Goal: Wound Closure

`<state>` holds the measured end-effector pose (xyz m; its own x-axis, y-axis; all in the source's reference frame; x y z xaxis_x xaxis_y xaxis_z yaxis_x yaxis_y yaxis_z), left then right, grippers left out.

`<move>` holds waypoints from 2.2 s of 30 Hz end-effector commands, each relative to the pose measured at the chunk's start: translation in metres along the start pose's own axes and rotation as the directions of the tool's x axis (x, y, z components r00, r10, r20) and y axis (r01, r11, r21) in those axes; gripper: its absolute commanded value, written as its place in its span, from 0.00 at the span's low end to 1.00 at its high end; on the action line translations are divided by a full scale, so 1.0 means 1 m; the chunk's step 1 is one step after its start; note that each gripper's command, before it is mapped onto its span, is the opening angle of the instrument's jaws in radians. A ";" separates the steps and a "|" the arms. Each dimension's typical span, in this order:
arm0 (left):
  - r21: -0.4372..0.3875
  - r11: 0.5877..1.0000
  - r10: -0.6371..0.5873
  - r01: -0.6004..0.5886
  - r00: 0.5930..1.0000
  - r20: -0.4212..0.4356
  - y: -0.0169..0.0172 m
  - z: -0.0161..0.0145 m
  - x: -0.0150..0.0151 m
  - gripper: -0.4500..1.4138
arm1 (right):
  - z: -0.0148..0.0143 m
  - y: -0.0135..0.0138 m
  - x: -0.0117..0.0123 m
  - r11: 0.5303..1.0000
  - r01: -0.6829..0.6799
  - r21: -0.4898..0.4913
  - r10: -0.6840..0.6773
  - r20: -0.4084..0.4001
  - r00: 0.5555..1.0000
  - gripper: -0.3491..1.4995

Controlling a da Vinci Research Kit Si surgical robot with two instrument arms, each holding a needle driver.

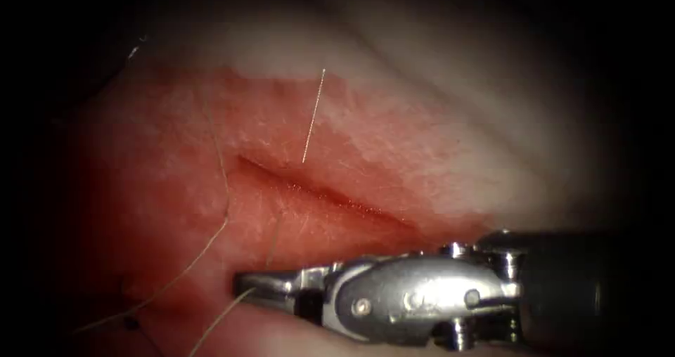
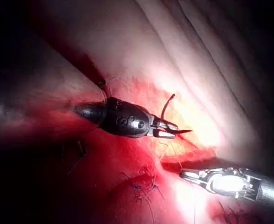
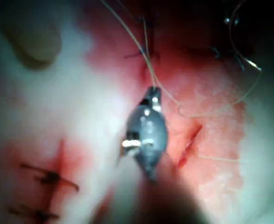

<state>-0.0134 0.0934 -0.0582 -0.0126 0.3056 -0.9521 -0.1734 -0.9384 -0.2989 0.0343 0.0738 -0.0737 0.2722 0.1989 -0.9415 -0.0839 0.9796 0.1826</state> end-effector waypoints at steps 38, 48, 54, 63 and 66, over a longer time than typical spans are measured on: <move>-0.009 1.000 -0.006 0.006 1.000 -0.002 0.0004 0.0006 -0.0007 0.05 | -0.0004 0.0144 -0.0121 0.573 -0.772 -0.274 0.783 -0.096 0.615 0.66; -0.010 1.000 -0.006 0.006 1.000 -0.002 0.0004 0.0006 -0.0007 0.05 | 0.0015 0.0149 -0.0139 0.575 -0.758 -0.309 0.773 -0.100 0.627 0.66; -0.010 1.000 -0.006 0.006 1.000 -0.002 0.0004 0.0006 -0.0007 0.05 | 0.0016 0.0153 -0.0142 0.575 -0.757 -0.311 0.771 -0.104 0.628 0.64; -0.010 1.000 -0.018 0.018 1.000 -0.002 0.0004 0.0006 -0.0007 0.05 | 0.0031 0.0144 -0.0135 0.569 -0.790 -0.229 0.796 -0.085 0.599 0.04; -0.010 1.000 -0.018 0.018 1.000 -0.002 0.0004 0.0006 -0.0007 0.05 | 0.0025 0.0146 -0.0135 0.576 -0.781 -0.242 0.792 -0.070 0.606 0.00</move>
<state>-0.0135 0.0932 -0.0583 -0.0083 0.3210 -0.9471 -0.1646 -0.9346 -0.3153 0.0312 0.0854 -0.0580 0.0332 0.8944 -0.4461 -0.4937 0.4027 0.7707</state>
